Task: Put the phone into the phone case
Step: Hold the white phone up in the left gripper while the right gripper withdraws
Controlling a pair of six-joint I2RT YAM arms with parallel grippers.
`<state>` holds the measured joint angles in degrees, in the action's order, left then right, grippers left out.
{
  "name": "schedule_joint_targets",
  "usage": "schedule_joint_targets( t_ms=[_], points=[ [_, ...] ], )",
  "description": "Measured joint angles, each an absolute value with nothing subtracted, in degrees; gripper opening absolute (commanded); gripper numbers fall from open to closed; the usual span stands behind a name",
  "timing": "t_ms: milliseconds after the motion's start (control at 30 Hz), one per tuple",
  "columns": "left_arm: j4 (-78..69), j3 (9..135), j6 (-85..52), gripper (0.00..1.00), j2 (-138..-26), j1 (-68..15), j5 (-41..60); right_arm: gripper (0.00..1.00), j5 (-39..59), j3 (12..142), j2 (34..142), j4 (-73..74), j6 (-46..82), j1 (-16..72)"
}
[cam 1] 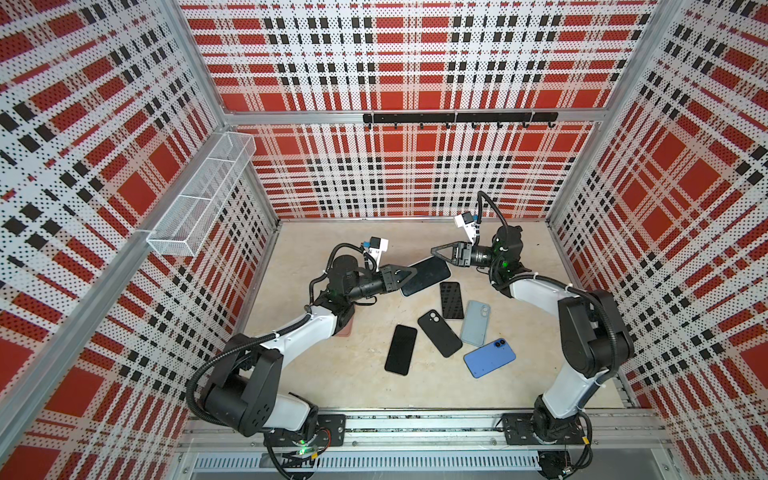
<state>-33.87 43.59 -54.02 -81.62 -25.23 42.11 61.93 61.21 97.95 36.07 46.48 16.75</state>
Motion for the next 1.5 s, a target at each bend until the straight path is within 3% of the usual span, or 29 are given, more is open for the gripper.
schedule_joint_targets(
  t_ms=[133, 367, 533, 1133, 1300, 1500],
  points=[
    [-32.75, 43.59, -53.98, 0.08, -81.62, -25.34, 40.07, 0.45, 53.21, 60.93, 90.45, 25.69, 37.6, 16.82],
    [-26.26, 43.59, -53.49, 0.07, -81.6, -25.41, 31.66, 0.47, 36.25, 56.88, 75.16, 16.62, 28.62, 16.67],
    [-21.78, 43.51, -53.84, 0.06, -81.52, -25.74, 21.93, 0.47, 29.71, 52.93, 72.18, 11.77, 26.48, 16.67],
    [-18.35, 43.18, -60.03, 0.03, -93.27, -27.16, -9.06, 0.46, 28.27, 43.92, 72.86, 8.75, 29.74, 16.67],
    [-21.69, 44.47, -61.34, 0.19, -97.65, -27.14, -13.02, 0.46, 28.47, 42.98, 73.01, 8.82, 29.82, 16.67],
    [-27.18, 45.63, -63.51, 0.22, -103.88, -27.09, -13.34, 0.46, 28.16, 42.57, 72.99, 8.6, 29.8, 16.67]
  ],
)
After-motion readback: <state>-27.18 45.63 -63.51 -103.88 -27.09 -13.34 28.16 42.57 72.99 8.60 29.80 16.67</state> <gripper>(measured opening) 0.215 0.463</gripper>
